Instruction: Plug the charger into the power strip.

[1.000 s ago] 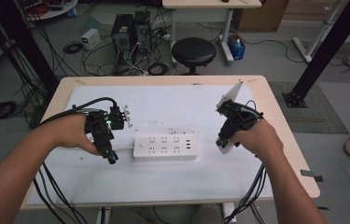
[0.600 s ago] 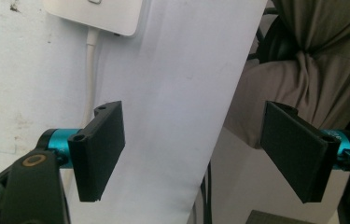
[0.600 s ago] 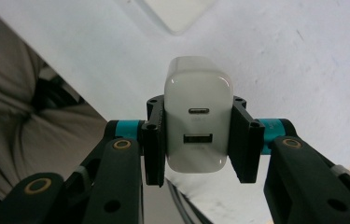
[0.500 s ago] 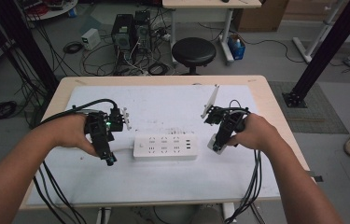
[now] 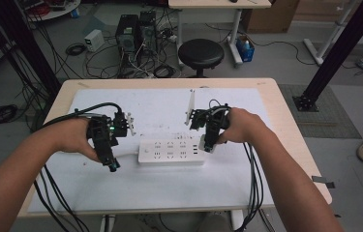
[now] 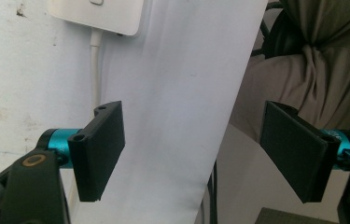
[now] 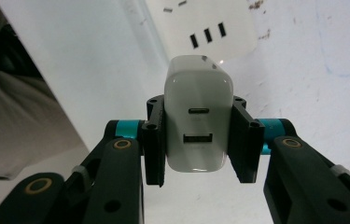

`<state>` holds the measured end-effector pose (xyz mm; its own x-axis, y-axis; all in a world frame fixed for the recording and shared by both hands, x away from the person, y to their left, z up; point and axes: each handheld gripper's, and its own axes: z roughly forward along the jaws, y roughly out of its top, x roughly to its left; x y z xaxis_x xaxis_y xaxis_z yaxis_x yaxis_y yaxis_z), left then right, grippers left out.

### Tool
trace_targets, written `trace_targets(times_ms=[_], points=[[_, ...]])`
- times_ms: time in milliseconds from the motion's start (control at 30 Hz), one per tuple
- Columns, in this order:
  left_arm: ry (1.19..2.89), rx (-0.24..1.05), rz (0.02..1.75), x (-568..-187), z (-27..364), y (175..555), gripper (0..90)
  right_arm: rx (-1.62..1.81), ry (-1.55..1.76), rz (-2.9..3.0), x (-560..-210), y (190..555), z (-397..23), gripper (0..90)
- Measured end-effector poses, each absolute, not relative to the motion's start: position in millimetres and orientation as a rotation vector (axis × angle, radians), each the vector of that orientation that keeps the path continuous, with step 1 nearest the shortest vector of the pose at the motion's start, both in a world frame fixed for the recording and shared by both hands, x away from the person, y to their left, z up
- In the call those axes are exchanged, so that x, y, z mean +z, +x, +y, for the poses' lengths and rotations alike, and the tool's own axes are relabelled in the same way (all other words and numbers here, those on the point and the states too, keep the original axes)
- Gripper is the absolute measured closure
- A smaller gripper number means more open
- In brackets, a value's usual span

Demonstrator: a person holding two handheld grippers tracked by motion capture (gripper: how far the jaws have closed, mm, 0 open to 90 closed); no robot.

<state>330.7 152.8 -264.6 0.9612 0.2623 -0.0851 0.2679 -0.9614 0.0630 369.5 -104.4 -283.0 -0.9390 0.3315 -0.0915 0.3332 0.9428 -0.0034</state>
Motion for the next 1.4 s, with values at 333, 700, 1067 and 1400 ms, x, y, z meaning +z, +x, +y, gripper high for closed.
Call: trace_targets(times_ms=[333, 700, 1067, 1400], points=[[3.041, -0.109, 0.396, -261.6, 153.7, 329.0, 22.6, -0.009, 0.396, 3.025, -301.9, 386.7, -69.0, 61.9], [3.040, -0.114, 0.369, -264.2, 152.8, 328.6, 22.6, 0.006, 0.303, 3.051, -319.5, 404.2, -55.2, 61.9], [3.035, -0.118, 0.373, -266.0, 156.5, 331.3, 22.6, -0.024, 0.235, 3.050, -338.0, 412.4, -44.3, 62.0], [3.029, -0.121, 0.361, -267.1, 156.4, 331.9, 22.6, -0.007, 0.200, 3.050, -338.8, 416.8, -43.6, 62.0]])
